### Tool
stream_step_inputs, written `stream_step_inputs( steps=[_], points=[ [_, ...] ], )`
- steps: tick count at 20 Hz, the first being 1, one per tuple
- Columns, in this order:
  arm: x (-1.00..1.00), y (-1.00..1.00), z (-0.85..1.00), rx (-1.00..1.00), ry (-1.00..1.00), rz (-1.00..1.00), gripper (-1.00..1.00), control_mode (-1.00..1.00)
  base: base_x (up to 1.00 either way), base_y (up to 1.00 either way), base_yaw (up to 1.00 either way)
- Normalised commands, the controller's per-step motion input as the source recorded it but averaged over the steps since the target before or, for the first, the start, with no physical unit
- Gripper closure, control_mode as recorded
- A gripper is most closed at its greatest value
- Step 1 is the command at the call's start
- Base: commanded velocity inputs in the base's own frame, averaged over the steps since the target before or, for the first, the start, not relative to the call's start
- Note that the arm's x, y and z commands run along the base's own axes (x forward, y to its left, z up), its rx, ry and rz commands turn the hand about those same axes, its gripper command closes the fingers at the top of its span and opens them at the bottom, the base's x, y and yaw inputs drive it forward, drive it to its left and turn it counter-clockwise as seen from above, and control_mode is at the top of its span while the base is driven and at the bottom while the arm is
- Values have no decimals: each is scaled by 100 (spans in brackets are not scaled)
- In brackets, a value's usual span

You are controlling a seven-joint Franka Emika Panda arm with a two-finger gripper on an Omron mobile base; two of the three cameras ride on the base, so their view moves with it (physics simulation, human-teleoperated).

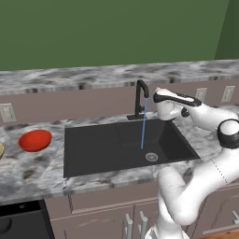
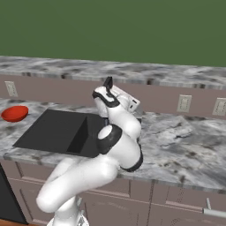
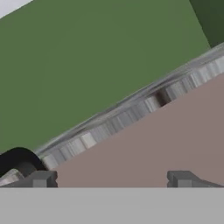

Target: Rinse each bowl for a few seconds and place them down in the sink or on the counter.

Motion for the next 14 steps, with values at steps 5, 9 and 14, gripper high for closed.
stream_step_inputs(
  steps=[5, 9, 14],
  points=[
    [-38, -2, 57, 1, 19, -10, -100, -100, 0, 0, 0],
    [-59, -3, 43, 4, 14, -11, -100, -100, 0, 0, 0],
    [-96, 0, 20, 2, -14, -6, -100, -100, 0, 0, 0]
  ],
)
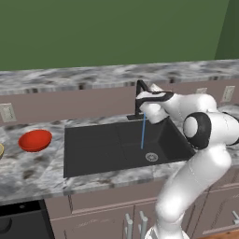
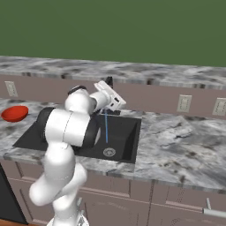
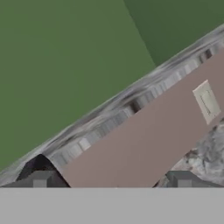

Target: Rinse each bowl for a few seconds and place them down in the sink or on the counter.

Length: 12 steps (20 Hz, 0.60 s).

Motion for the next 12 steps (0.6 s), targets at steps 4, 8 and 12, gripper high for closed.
stream_step_inputs(
  steps=[4, 8, 12],
  points=[
    [-73, -18, 37, 17, -6, -8, -100, -100, 0, 0, 0],
    [-48, -22, 62, 25, 1, -5, -100, -100, 0, 0, 0],
    [-37, -13, 60, 28, 10, -5, -100, -100, 0, 0, 0]
  ],
)
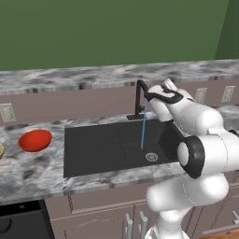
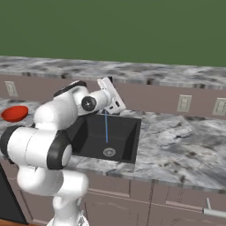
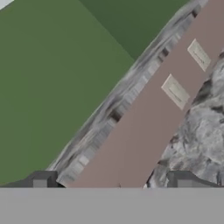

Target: Rinse each bowl for a few seconds and place them down in the sink or on the counter.

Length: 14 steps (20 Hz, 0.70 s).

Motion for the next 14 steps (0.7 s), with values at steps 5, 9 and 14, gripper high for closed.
stream_step_inputs(
  steps=[5, 9, 14],
  points=[
    [-25, -8, 50, 31, 15, -4, -100, -100, 0, 0, 0],
    [-17, -6, 46, 33, 15, -2, -100, -100, 0, 0, 0],
    [-7, 0, 56, 25, 12, 0, -100, -100, 0, 0, 0]
  ],
)
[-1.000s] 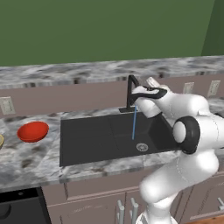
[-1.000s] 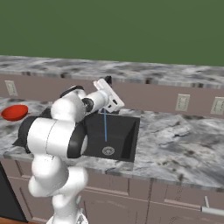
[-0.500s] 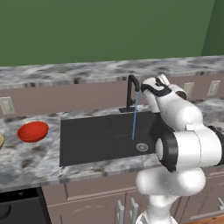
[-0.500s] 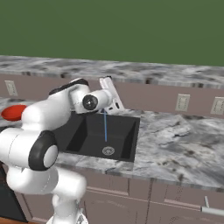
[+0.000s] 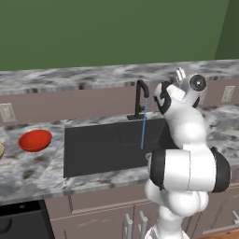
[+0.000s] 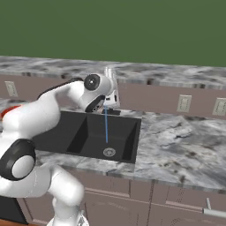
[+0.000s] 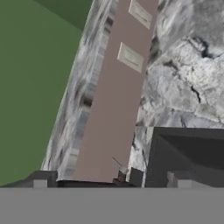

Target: Rinse each bowl for a few seconds and place them down in the sink or on the counter.

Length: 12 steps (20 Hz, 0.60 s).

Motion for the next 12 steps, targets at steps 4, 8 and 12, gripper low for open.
stream_step_inputs(
  steps=[4, 8, 12],
  points=[
    [-2, 0, 51, 11, 8, 0, -100, -100, 0, 0, 0],
    [-3, 0, 12, 5, 2, 2, -100, -100, 0, 0, 0],
    [-14, 0, 0, 4, 0, 3, -100, -100, 0, 0, 0]
  ],
)
